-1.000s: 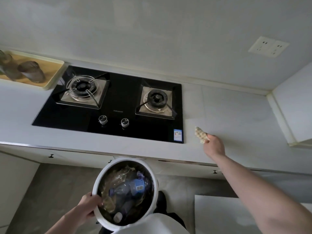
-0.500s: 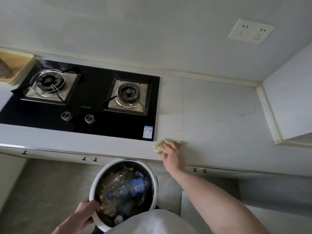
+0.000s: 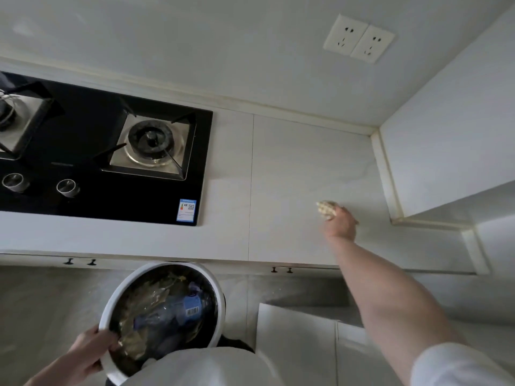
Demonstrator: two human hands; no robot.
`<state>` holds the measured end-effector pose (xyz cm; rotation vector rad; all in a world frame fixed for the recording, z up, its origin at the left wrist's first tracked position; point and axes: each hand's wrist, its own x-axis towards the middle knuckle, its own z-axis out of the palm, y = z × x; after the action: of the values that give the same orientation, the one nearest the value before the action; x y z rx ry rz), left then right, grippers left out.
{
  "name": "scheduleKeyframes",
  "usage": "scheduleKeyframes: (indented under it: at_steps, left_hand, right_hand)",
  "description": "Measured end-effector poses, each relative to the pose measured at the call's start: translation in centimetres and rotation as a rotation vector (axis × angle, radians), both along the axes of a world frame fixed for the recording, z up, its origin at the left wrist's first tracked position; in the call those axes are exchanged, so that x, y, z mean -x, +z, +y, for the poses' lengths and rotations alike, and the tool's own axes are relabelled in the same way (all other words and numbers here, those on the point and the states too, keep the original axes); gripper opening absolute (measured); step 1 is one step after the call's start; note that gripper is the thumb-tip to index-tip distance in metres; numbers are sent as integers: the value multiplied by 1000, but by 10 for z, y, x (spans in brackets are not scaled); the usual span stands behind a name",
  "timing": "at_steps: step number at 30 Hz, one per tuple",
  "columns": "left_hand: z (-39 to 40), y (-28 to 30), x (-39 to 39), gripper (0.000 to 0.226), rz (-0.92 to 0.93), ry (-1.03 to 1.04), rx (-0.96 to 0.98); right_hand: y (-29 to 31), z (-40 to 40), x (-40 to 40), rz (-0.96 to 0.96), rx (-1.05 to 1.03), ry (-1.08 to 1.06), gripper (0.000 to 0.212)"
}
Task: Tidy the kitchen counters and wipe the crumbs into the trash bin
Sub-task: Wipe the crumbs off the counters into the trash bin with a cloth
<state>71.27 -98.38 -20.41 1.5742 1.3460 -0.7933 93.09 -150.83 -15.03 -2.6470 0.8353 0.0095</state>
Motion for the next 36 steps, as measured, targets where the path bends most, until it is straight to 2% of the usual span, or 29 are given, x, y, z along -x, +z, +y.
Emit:
scheduleKeyframes:
  at_steps: [2,5,7,13,18,21,28,31,34,36]
  left_hand:
    - [-3,4,-1,22,-12,-15,-4]
    - [-7,10,0,22,-6,-15,-21]
    - [-8,11,1,22,-9,-18,-20]
    - [-12,13,2,25,-13,1,-8]
    - [-12,20,1,30,-14,-11,23]
    - [-12,24,1,28,-31,-18,30]
    - [-6,35,-1,31,-62,-28,59]
    - [5,41,2,31,-76,-19,74]
    - [20,43,11,30,-80,7,79]
    - [33,45,18,29,-82,44,88]
  right_hand:
    - [-11,-31,0,148,37,-79,36]
    - [-32,-37,16,305,38,-121,41]
    - [-48,-24,34,278,16,-88,47]
    - [-69,55,81,-3,-79,-60,54]
    - [-72,146,96,-137,-164,193,58]
    - [-66,206,109,-144,-264,394,52]
    - [-41,317,152,166,-547,917,52]
    - [-26,327,138,132,-585,896,49]
    - [-6,328,101,38,-672,764,47]
    - [3,328,69,-67,-647,664,44]
